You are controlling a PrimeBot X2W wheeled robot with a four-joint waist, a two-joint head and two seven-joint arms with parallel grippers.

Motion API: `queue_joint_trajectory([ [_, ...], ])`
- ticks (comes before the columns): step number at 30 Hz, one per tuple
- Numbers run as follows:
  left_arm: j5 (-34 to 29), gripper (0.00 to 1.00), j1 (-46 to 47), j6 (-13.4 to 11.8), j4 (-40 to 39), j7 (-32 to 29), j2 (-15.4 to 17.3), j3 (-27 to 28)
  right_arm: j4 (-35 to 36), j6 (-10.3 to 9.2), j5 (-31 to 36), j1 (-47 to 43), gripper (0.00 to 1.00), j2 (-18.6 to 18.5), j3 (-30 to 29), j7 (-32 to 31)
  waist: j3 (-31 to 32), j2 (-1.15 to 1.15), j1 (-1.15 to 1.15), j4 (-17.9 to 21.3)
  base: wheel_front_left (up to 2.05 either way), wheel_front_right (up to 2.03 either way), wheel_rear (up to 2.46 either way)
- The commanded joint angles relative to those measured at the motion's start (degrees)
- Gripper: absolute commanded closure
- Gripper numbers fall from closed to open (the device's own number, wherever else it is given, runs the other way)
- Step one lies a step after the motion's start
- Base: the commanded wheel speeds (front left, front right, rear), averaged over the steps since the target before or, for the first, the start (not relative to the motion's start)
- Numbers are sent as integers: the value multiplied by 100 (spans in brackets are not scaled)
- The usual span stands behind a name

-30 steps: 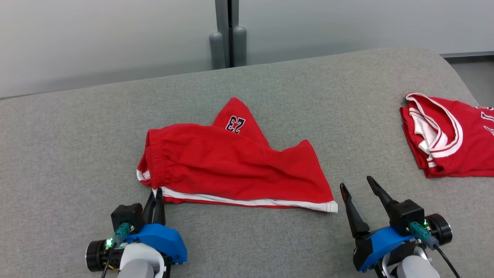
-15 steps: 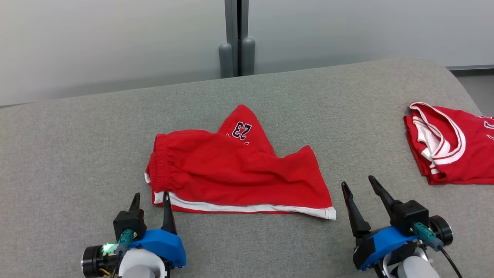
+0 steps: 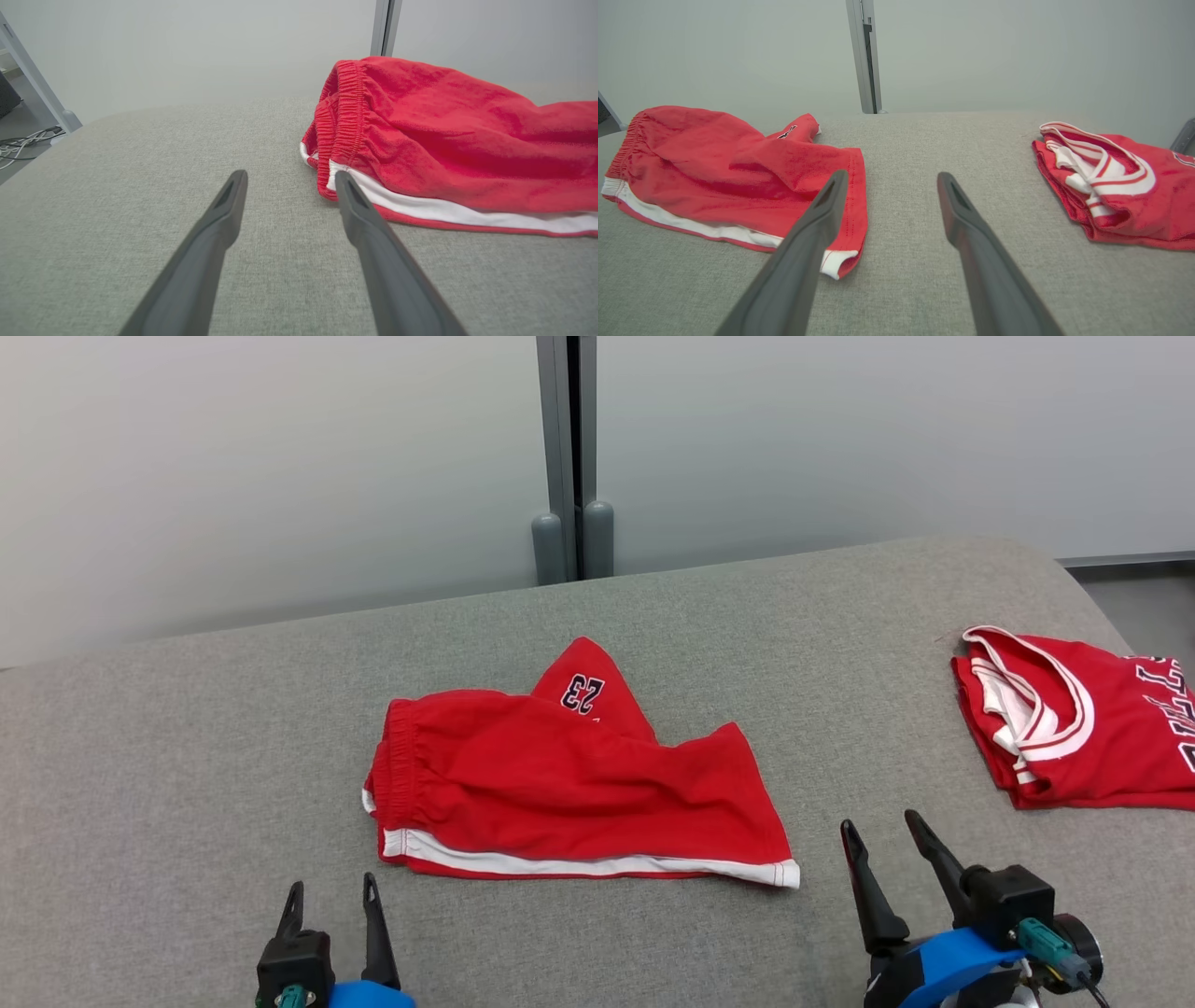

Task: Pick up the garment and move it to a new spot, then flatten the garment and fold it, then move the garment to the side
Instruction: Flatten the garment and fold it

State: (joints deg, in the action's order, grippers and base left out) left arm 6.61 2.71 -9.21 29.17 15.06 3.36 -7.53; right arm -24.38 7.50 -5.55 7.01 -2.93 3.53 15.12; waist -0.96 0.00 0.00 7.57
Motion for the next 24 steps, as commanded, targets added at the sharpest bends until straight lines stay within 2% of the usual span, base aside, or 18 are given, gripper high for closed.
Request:
queue_joint_trajectory([
  [1,-7,0,-69,-5,-26,15,2,57,-42,-2,-18,-103,0,-3,21,4,37,0,0,1,0,0,0],
  [8,-60,0,-116,55,-8,15,-37,46,-420,-2,-156,-23,0,-9,304,4,46,0,0,-127,0,0,0],
  [15,-36,0,-52,112,-70,15,-45,-92,-720,-1,-165,-7,0,-4,277,4,-30,0,0,-473,0,0,0],
  [24,44,0,-185,54,-249,15,-48,-178,-560,-2,-155,-70,0,-9,134,4,-3,0,0,-683,0,0,0],
])
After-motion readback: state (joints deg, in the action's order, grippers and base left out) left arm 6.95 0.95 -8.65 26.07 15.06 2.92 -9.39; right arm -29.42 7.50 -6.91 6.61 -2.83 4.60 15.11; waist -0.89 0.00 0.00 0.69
